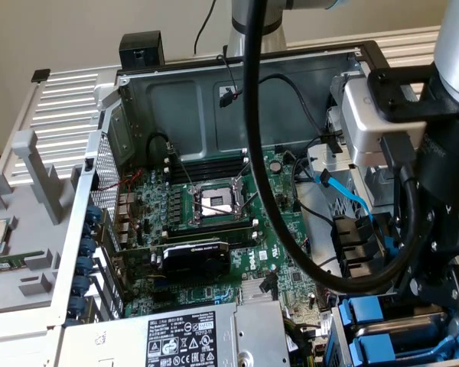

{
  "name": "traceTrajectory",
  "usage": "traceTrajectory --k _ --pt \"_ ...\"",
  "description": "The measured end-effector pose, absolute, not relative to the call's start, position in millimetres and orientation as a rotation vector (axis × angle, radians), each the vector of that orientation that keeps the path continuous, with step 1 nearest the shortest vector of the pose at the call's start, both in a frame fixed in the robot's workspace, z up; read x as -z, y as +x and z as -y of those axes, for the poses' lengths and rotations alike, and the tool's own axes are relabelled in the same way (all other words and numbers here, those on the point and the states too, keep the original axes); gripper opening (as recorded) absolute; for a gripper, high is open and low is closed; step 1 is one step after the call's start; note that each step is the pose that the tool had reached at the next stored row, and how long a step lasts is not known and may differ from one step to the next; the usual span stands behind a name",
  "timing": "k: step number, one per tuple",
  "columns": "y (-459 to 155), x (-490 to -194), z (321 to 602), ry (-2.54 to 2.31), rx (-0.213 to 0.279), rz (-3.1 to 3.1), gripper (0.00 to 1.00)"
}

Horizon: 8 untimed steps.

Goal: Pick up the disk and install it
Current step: 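Insert the first disk wire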

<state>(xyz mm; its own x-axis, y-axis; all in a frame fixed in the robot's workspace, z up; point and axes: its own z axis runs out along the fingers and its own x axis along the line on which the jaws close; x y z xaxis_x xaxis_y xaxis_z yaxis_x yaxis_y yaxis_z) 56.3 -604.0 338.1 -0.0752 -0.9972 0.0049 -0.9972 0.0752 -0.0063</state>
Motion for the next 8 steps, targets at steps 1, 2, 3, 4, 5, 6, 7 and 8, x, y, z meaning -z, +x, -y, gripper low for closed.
traceTrajectory --k 1,2,3,4,5,6,7,8 --pt "56.2 -338.0 604.0 -2.136 0.013 -2.303 0.17" --pt "56.1 -337.9 604.0 -2.136 0.013 -2.303 0.17" --pt "56.0 -337.8 604.0 -2.135 0.014 -2.303 0.17" --pt "55.9 -337.7 604.0 -2.135 0.015 -2.302 0.17" --pt "55.8 -337.6 604.0 -2.135 0.015 -2.302 0.17" --pt "55.8 -337.6 604.0 -2.135 0.016 -2.302 0.17" --pt "55.8 -337.5 603.9 -2.135 0.016 -2.302 0.17" --pt "55.8 -337.3 603.9 -2.135 0.017 -2.302 0.17"
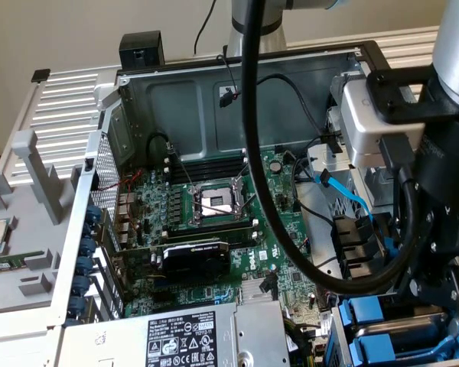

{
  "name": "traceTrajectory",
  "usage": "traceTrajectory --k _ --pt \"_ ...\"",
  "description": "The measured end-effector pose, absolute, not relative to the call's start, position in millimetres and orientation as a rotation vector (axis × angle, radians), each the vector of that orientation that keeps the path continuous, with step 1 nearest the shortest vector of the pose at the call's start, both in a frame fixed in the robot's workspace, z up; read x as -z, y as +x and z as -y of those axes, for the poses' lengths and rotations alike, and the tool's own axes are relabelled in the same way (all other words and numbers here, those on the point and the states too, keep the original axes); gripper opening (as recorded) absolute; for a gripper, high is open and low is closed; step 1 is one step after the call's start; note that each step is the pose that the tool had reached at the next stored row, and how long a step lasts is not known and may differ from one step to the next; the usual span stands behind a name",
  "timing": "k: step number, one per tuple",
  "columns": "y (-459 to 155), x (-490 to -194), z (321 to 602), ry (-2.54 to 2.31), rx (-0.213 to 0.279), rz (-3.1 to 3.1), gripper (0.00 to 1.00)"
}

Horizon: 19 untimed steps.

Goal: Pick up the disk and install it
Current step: 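Insert the first disk wire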

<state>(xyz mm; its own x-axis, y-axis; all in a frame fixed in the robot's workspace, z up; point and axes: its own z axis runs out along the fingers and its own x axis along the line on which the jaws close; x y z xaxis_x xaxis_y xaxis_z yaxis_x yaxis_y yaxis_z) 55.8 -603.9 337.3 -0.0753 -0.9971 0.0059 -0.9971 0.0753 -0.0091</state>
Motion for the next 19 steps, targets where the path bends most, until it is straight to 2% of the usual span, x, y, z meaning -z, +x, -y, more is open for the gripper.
traceTrajectory --k 19 --pt "56.8 -336.0 602.7 -2.138 0.028 -2.306 0.17"
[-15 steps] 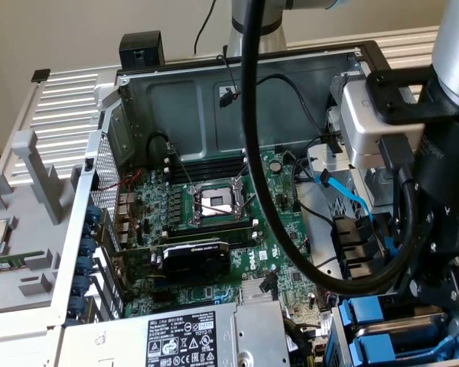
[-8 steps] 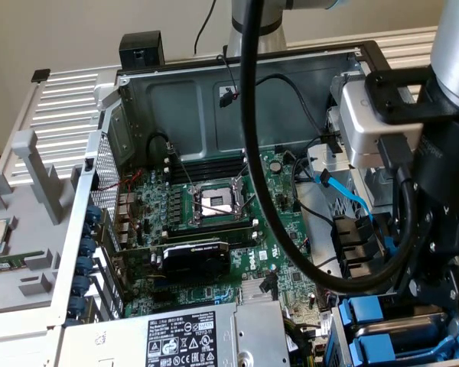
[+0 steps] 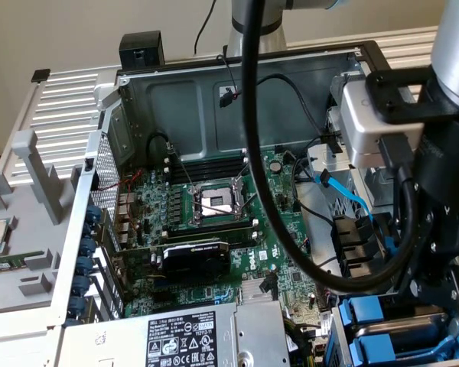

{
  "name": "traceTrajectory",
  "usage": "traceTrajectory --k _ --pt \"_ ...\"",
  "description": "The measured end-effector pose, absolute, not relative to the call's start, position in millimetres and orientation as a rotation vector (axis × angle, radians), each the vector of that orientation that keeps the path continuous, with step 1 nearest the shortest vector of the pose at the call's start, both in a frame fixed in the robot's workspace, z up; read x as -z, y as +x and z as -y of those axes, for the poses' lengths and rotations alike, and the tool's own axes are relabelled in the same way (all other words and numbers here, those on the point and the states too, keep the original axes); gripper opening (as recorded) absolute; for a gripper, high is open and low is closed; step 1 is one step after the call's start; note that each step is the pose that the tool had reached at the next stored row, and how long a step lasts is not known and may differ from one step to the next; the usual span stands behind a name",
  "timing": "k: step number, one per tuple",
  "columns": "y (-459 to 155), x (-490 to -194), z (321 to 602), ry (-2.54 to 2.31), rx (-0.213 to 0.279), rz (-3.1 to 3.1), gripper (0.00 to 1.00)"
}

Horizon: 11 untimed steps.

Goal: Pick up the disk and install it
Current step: 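Insert the first disk wire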

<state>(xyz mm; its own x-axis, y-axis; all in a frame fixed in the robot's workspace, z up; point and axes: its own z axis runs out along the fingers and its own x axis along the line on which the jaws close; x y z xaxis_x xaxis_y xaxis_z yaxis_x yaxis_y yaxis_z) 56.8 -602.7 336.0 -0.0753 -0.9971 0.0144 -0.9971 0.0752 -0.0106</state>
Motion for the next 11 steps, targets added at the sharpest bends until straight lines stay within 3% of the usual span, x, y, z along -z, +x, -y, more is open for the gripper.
traceTrajectory --k 11 --pt "57.6 -335.1 602.6 2.134 -0.029 2.300 0.17"
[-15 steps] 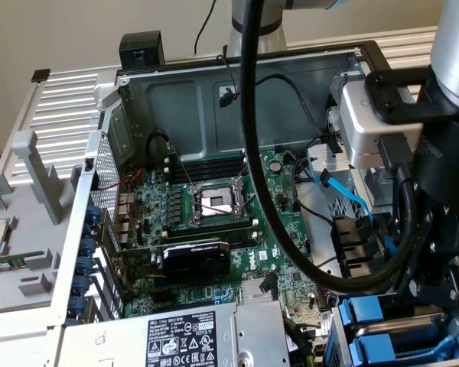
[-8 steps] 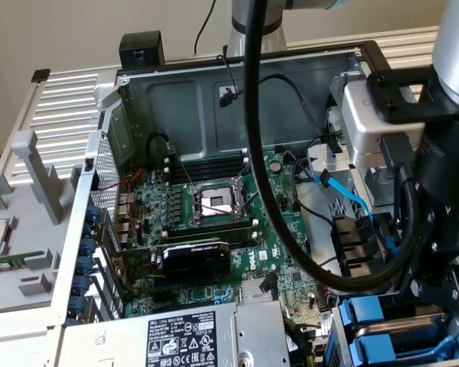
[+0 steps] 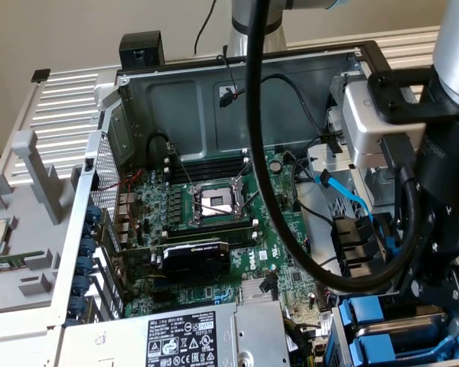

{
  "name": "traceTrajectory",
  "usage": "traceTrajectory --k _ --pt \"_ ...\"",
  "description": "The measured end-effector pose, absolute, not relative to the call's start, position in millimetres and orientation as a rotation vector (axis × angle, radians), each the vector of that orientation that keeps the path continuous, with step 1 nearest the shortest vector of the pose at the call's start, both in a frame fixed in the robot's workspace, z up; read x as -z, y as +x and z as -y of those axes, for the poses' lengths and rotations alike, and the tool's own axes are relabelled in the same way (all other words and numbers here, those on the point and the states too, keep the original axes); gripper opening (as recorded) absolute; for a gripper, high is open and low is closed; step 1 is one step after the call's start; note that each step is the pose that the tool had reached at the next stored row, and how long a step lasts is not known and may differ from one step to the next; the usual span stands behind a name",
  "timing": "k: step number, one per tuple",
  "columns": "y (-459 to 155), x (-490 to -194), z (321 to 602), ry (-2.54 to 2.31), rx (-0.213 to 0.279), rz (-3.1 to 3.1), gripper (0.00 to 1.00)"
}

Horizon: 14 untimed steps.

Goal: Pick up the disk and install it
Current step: 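Insert the first disk wire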

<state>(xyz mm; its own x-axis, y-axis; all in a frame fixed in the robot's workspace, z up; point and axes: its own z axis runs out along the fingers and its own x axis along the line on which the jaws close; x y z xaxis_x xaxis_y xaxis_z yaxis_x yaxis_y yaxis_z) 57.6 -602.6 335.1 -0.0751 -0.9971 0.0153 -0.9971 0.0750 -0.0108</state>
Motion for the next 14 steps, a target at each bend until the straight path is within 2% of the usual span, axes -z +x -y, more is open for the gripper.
traceTrajectory --k 14 --pt "56.8 -334.3 602.6 2.134 -0.030 2.301 0.17"
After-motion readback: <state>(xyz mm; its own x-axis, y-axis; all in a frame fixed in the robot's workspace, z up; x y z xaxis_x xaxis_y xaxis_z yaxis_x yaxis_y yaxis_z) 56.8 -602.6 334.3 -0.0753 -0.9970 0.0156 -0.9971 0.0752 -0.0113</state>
